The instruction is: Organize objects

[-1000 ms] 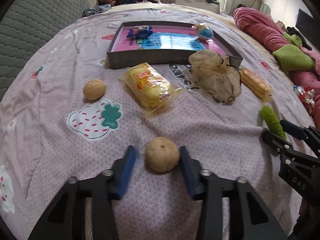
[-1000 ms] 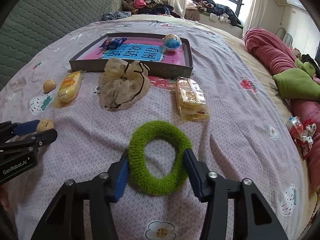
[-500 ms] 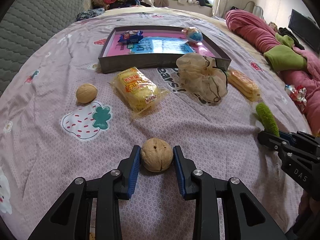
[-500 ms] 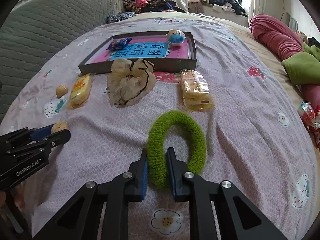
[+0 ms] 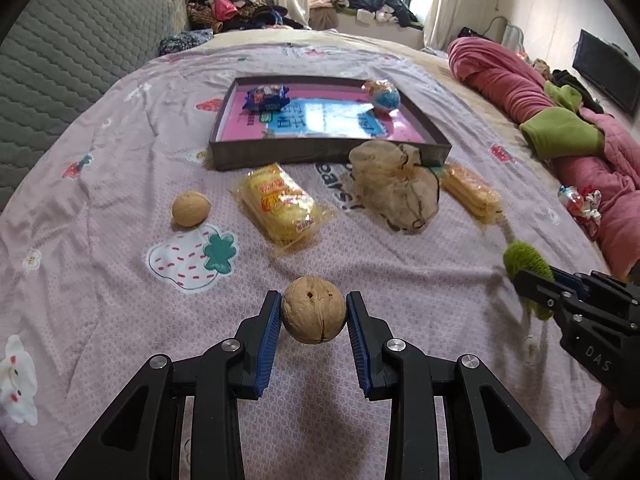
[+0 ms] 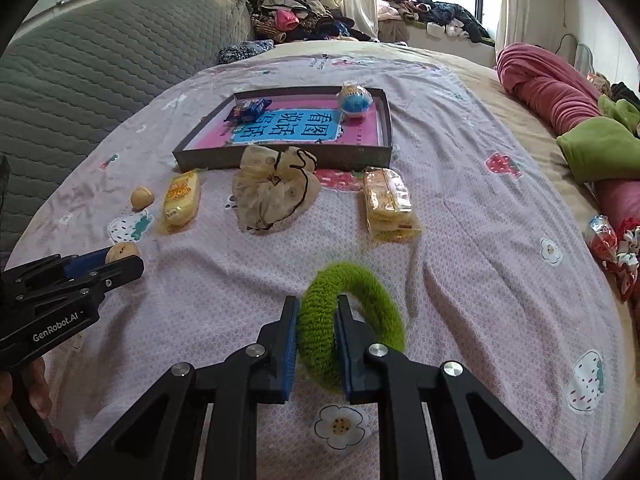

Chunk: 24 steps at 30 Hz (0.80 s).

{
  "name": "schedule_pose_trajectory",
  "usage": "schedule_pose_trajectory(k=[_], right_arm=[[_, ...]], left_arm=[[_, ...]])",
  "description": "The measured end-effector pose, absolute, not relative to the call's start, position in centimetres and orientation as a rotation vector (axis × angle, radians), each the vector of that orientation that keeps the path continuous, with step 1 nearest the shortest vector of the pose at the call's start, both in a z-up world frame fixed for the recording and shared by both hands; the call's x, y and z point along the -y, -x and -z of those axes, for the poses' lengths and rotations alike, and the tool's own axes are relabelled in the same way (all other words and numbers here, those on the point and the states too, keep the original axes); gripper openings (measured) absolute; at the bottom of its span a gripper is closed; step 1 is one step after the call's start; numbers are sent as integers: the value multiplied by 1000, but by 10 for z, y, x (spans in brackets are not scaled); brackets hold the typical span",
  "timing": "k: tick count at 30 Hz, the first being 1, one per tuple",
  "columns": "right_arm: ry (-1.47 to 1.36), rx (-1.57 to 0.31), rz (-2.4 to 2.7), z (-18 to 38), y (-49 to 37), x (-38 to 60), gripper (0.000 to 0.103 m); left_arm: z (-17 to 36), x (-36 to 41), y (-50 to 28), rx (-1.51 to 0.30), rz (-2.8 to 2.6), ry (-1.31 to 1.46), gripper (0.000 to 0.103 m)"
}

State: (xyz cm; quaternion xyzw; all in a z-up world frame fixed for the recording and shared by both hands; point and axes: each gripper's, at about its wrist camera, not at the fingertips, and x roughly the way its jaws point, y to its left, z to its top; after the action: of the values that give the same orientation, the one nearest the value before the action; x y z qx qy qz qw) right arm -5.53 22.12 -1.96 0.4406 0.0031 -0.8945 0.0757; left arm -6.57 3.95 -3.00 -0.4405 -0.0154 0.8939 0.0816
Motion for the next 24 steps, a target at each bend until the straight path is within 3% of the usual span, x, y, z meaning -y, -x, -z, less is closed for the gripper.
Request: schedule_pose_trajectory(k=[24], right_arm=[[-1084, 6, 2690, -40, 94, -194, 18]], left_arm=[[-30, -40, 108, 44, -2737, 1124, 34]])
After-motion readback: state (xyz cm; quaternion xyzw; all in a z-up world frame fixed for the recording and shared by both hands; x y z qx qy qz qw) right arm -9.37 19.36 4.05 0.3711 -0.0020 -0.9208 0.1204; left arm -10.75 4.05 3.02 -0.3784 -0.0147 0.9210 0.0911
